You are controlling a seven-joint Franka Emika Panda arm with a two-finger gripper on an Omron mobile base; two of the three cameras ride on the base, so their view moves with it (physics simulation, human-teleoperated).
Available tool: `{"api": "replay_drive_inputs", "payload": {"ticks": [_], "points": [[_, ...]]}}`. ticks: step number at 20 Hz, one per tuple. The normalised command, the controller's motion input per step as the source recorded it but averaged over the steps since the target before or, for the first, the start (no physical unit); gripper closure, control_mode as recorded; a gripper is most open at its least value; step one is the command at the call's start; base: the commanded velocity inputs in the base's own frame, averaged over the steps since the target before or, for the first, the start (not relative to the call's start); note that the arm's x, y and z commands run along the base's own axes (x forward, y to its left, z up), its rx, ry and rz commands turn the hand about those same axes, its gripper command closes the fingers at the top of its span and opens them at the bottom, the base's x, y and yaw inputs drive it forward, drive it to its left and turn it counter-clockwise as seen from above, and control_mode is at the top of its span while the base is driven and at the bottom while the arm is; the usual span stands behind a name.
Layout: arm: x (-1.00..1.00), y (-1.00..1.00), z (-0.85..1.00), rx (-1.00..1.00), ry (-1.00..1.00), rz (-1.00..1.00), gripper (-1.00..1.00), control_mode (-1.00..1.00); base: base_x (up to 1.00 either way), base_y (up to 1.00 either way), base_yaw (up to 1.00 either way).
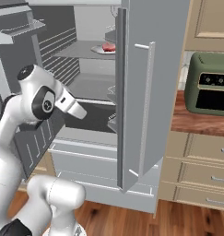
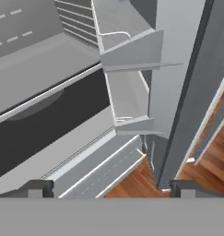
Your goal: Retrieve the steak from the fridge and place it on the saucepan with marinade on the stove.
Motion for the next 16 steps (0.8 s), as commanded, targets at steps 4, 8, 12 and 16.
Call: {"api": "replay_drive_inputs", "payload": {"ticks": [4,8,12,16], "points": [[0.75,0.00,-0.36,0.00,0.00,0.00,-1.00,-1.00,0.00,0.00,0.00],[0.54,0.00,-0.05,0.00,0.00,-0.02,-1.00,-1.00,0.00,0.00,0.00],[0.24,0.00,0.01,0.03,0.00,0.00,-1.00,-1.00,0.00,0.00,0.00],[0.18,0.00,0.16,0.03,0.02,0.08,-1.00,-1.00,0.00,0.00,0.00]]}}
